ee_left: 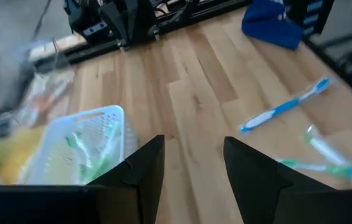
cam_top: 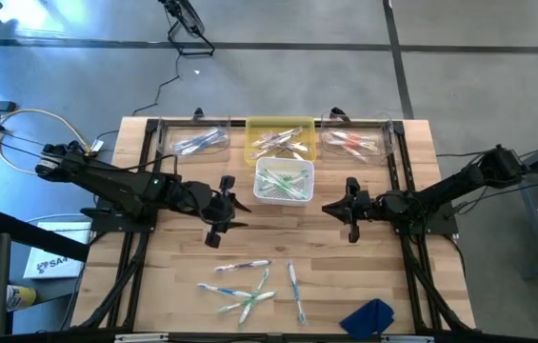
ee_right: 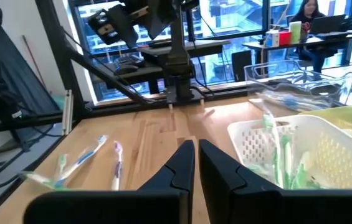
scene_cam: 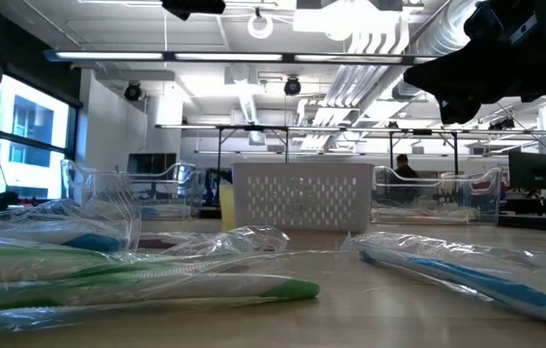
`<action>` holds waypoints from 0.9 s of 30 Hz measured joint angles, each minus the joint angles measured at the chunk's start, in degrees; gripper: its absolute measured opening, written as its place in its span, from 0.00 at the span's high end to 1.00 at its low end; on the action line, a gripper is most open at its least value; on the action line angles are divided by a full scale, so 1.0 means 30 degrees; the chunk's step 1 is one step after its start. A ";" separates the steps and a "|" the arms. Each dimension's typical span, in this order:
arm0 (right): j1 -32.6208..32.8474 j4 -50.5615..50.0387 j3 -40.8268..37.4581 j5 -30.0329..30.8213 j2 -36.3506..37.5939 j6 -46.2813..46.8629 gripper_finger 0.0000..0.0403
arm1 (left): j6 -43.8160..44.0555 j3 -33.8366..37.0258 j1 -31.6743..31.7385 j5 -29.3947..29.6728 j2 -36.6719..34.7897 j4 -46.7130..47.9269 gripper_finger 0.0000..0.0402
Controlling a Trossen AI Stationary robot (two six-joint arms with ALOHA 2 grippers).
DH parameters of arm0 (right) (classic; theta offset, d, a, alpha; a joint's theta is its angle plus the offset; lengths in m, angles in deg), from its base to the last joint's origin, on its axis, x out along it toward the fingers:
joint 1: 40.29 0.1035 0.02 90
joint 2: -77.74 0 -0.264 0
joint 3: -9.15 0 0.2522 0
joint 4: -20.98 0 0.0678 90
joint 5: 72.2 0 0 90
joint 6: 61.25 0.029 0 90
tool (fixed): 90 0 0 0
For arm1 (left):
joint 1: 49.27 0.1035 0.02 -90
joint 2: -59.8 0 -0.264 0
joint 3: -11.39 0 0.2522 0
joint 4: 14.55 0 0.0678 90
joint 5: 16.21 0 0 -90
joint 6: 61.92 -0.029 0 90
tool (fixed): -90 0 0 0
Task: Pick & Place Toothbrushes
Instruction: Put the purple toothbrush into the yellow bin
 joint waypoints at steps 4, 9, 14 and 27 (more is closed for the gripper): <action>0.0000 -0.0004 0.0000 0.0039 0.0000 0.0000 0.96 | 0.1107 0.0000 -0.0006 -0.0509 0.0000 0.0035 0.60; 0.0000 -0.0003 0.0000 0.0064 0.0000 0.0008 0.96 | 0.1675 -0.0001 -0.0653 -0.1099 0.0210 0.0287 0.60; 0.0000 -0.0141 0.0000 0.0081 0.0000 0.0036 0.96 | 0.3226 -0.0007 -0.1699 -0.1197 0.1156 0.1244 0.60; 0.0007 -0.0383 0.0015 0.0061 0.0000 0.0051 0.96 | 0.8848 -0.0007 -0.3985 -0.1196 0.5951 0.1059 0.60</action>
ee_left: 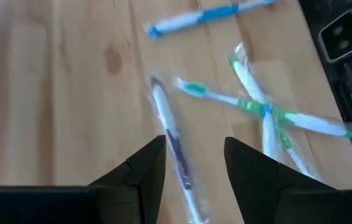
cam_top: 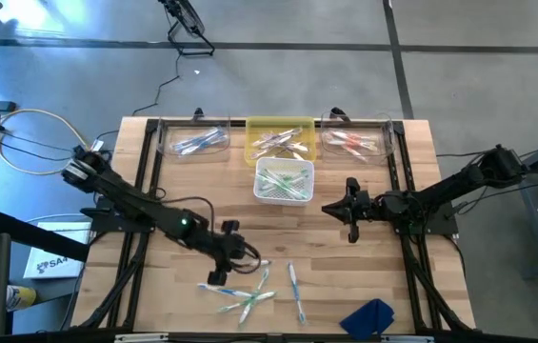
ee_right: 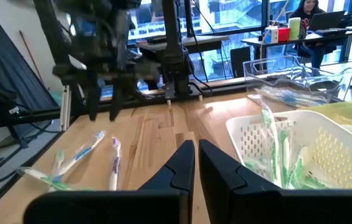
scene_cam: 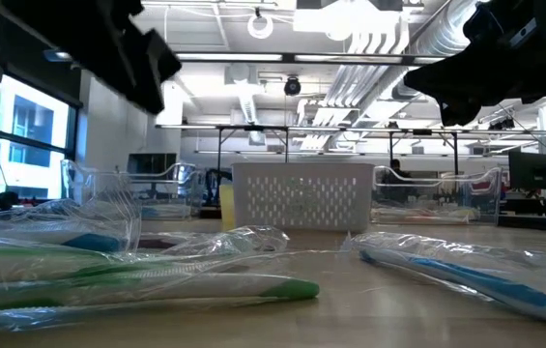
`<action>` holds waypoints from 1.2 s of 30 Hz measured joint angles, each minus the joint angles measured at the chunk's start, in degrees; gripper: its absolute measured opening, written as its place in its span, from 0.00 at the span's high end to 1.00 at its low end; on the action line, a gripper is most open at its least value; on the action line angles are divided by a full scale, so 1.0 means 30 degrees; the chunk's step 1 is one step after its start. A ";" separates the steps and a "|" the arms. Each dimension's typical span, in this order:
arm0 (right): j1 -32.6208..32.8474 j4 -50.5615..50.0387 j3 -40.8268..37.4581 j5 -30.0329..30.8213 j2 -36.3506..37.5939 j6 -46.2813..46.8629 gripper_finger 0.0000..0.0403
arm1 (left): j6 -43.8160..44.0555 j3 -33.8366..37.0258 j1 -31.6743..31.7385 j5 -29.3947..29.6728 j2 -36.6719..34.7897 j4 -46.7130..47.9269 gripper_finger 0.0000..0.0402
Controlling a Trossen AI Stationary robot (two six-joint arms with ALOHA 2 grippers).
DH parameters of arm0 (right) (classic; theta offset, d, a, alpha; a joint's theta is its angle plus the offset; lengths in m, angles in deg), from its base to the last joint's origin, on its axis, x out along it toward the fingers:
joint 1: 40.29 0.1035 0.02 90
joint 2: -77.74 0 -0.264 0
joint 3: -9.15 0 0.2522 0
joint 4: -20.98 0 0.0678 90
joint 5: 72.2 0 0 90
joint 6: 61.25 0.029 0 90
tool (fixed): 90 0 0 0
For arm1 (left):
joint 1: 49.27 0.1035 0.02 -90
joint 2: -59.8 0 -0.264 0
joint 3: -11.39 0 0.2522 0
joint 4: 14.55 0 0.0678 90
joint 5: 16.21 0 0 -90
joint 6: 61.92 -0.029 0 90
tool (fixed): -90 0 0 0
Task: Pick & Place Toothbrushes
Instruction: Put the purple toothbrush into the yellow bin
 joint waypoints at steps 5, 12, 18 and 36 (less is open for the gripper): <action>0.0000 -0.0172 0.0000 -0.0086 0.0000 0.0007 0.96 | 0.1658 0.0018 -0.0425 -0.0085 0.1827 -0.0609 0.60; -0.0002 -0.0340 0.0000 -0.0640 0.0000 0.0007 0.96 | 0.2689 0.0036 -0.0394 -0.0161 0.4021 -0.1639 0.60; 0.0051 -0.0672 0.0000 -0.0834 -0.0007 0.0007 0.96 | 0.3658 -0.0036 -0.0394 -0.0137 0.5395 -0.2257 0.60; 0.0044 -0.1040 0.0000 -0.1007 0.0000 0.0124 0.96 | 0.4178 -0.0058 -0.0386 0.0414 0.5990 -0.2442 0.61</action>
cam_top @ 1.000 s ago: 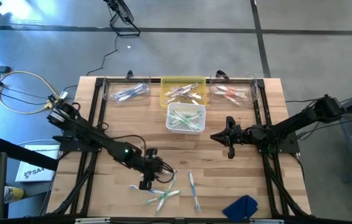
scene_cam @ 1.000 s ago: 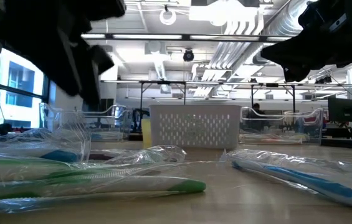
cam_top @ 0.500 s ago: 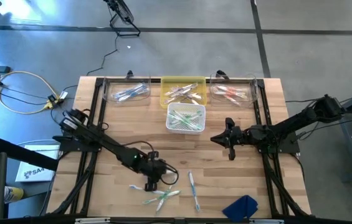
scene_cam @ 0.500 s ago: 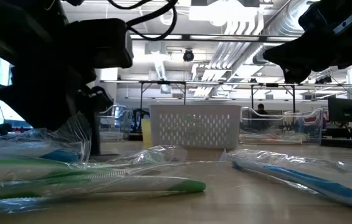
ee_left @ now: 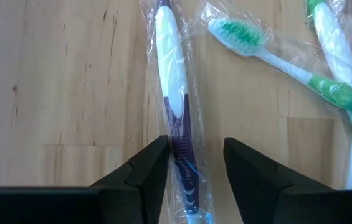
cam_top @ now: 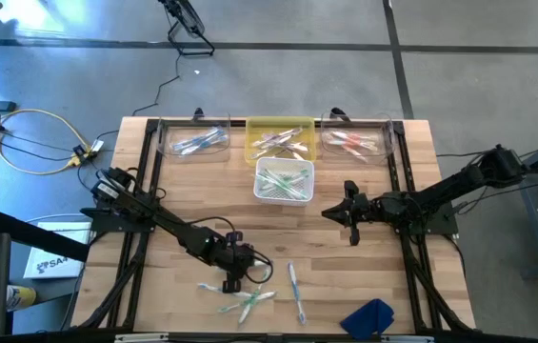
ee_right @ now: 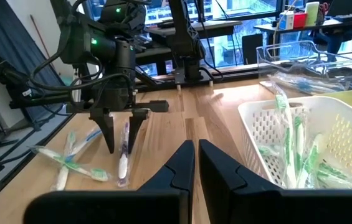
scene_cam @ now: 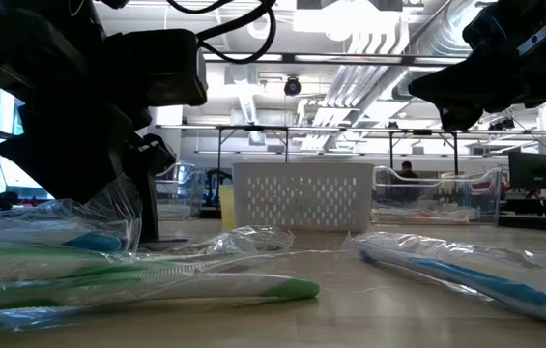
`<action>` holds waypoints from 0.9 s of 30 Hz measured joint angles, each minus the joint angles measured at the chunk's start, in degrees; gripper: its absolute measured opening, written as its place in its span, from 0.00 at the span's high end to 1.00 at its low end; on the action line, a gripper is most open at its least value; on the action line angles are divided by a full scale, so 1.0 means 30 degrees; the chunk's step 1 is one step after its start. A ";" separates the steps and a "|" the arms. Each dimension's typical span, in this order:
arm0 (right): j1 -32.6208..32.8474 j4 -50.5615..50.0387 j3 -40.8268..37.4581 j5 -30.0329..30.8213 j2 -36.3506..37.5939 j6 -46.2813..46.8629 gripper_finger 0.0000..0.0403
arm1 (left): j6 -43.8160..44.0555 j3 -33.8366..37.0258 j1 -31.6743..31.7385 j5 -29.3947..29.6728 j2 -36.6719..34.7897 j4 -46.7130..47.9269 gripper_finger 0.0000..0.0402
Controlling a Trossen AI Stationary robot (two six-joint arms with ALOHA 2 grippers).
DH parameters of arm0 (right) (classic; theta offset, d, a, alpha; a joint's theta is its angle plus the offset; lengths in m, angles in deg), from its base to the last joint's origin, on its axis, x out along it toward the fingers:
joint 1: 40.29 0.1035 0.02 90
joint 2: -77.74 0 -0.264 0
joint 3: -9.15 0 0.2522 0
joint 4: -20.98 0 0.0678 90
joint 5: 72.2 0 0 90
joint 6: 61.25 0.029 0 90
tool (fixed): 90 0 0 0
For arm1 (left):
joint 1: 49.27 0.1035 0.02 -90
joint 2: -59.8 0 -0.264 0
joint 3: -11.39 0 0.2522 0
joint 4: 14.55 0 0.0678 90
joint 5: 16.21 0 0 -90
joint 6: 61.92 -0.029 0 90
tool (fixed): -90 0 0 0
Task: Pick & Place Toothbrushes
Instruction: Put the purple toothbrush into the yellow bin
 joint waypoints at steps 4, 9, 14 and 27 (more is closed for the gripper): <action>0.0000 -0.0007 0.0000 0.0002 0.0000 -0.0044 0.96 | 0.0014 0.0007 0.0007 0.0087 0.0007 0.0070 0.69; 0.0000 -0.0007 0.0000 0.0007 0.0000 -0.0044 0.96 | 0.0060 0.0029 0.0015 0.0533 0.0027 0.0138 0.87; 0.0006 -0.0007 0.0000 0.0000 0.0000 -0.0044 0.96 | 0.0057 0.0029 0.0007 0.0699 0.0029 0.0072 0.95; 0.0007 0.1782 -0.0007 -0.3091 0.0000 -0.0044 0.96 | -0.0835 0.0131 0.0028 0.2252 -0.1668 0.0272 0.99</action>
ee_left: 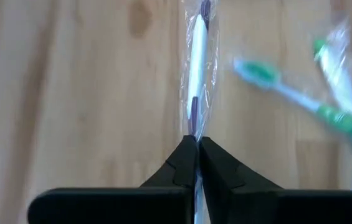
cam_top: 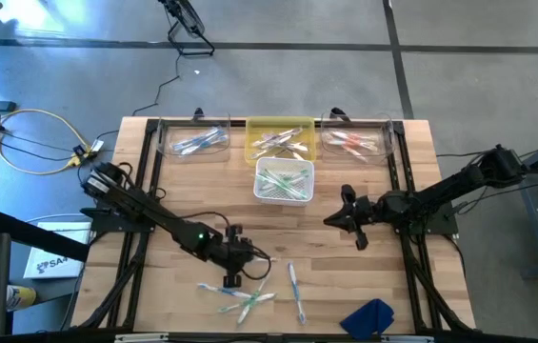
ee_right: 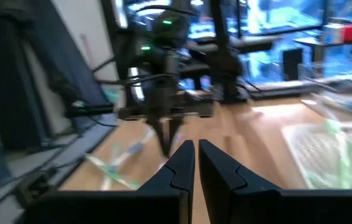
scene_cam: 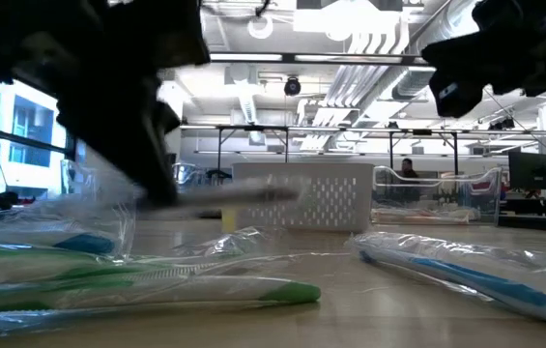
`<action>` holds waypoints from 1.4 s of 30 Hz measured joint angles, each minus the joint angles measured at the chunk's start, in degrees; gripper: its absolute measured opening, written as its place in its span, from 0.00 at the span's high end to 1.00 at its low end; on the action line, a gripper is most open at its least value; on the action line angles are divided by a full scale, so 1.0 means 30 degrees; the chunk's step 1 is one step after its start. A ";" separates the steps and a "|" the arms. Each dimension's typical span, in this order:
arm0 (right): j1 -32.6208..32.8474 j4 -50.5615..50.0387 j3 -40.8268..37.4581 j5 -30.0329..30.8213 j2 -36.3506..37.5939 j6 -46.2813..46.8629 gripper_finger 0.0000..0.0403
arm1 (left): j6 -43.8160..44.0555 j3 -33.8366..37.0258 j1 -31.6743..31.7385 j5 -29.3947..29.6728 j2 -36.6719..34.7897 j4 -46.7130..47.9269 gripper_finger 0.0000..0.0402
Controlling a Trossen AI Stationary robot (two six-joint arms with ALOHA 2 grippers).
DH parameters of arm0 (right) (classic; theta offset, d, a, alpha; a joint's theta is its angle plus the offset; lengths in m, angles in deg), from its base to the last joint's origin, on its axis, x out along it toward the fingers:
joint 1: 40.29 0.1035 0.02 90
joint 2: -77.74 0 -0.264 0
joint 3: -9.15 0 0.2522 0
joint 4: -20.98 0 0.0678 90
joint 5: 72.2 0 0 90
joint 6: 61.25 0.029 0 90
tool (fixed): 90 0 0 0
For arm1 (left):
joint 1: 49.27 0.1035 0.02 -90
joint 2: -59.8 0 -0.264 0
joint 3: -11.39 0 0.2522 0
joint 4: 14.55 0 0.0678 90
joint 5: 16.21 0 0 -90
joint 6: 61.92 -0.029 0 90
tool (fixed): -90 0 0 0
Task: Pick & Place Toothbrushes
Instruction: Put the purple toothbrush into the yellow bin
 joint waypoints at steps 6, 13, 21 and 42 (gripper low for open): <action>0.0000 0.0349 -0.0007 -0.2650 0.0007 0.0000 0.96 | -0.1894 -0.0018 0.1052 0.1079 -0.1923 -0.0109 0.99; -0.0007 0.0237 -0.0007 -0.3018 0.0000 -0.0138 0.96 | -0.5659 -0.0080 0.3044 0.1231 -0.4537 -0.0871 0.99; -0.0007 -0.0323 -0.0015 -0.2883 0.0000 0.0458 0.96 | -1.1309 -0.2547 0.5826 0.1216 -0.6368 0.0045 0.99; 0.0000 -0.0904 -0.0015 -0.2651 0.0000 0.1039 0.96 | -1.3818 -0.6120 1.6827 -0.3271 -0.3565 -0.0322 0.99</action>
